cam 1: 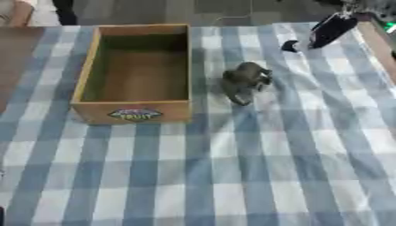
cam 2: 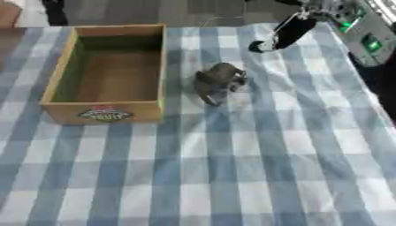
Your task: Pick up objects on the table and place them in the box.
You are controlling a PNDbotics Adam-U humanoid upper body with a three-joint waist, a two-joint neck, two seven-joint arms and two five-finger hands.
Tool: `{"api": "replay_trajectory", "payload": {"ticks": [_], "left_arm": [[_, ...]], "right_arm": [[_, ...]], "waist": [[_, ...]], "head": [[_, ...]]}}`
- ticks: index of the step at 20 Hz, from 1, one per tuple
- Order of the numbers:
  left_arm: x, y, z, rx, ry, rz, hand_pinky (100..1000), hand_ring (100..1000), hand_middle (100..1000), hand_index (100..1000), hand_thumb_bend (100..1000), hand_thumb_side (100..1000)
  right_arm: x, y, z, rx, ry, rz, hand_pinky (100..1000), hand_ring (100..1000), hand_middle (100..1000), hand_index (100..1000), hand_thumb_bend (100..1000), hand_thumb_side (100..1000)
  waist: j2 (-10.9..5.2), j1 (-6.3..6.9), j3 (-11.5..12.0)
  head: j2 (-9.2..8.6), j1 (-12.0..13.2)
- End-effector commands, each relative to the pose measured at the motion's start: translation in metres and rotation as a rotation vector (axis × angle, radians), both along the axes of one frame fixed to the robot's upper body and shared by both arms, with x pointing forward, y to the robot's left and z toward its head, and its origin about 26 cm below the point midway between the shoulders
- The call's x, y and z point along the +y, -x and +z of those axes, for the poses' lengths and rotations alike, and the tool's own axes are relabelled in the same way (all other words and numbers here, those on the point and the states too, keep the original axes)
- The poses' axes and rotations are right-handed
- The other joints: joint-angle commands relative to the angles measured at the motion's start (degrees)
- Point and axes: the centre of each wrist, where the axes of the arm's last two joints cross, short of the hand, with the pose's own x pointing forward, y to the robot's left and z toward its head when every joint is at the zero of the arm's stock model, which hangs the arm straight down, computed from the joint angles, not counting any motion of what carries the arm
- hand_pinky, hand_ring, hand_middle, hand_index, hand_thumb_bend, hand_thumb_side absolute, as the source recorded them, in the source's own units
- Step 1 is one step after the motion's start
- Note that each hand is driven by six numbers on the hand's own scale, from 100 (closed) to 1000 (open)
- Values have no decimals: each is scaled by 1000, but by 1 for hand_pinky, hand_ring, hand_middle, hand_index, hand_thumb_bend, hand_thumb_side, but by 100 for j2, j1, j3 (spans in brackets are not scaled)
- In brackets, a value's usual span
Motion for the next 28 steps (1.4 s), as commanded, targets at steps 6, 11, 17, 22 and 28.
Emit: {"api": "replay_trajectory", "payload": {"ticks": [6, 11, 17, 22, 28], "left_arm": [[2, 3, 7, -17, -20, -6, 796, 825, 779, 688, 100, 621], [2, 3, 6, -15, -17, -8, 796, 826, 780, 688, 100, 621], [1, 3, 7, -17, -14, -12, 796, 826, 780, 688, 100, 622], [0, 3, 7, -18, -13, -14, 796, 827, 781, 687, 100, 622], [0, 3, 7, -20, -13, -17, 797, 827, 781, 687, 100, 622]], "right_arm": [[29, -18, 4, 109, 111, 46, 863, 935, 849, 1000, 511, 128], [32, -35, 0, 198, 147, 59, 860, 936, 857, 1000, 501, 117], [41, -42, -1, 270, 180, 81, 855, 934, 853, 998, 486, 104], [42, -43, 1, 332, 200, 65, 853, 936, 852, 995, 457, 100], [41, -43, 2, 365, 204, 54, 854, 936, 849, 999, 415, 100]], "waist": [[-76, -15, 28], [-70, -4, 31], [-59, -3, 48], [-36, -2, 74], [-14, 2, 83]], "head": [[-14, -36], [-28, -43], [-40, -76], [-54, -103], [-72, -122]]}}
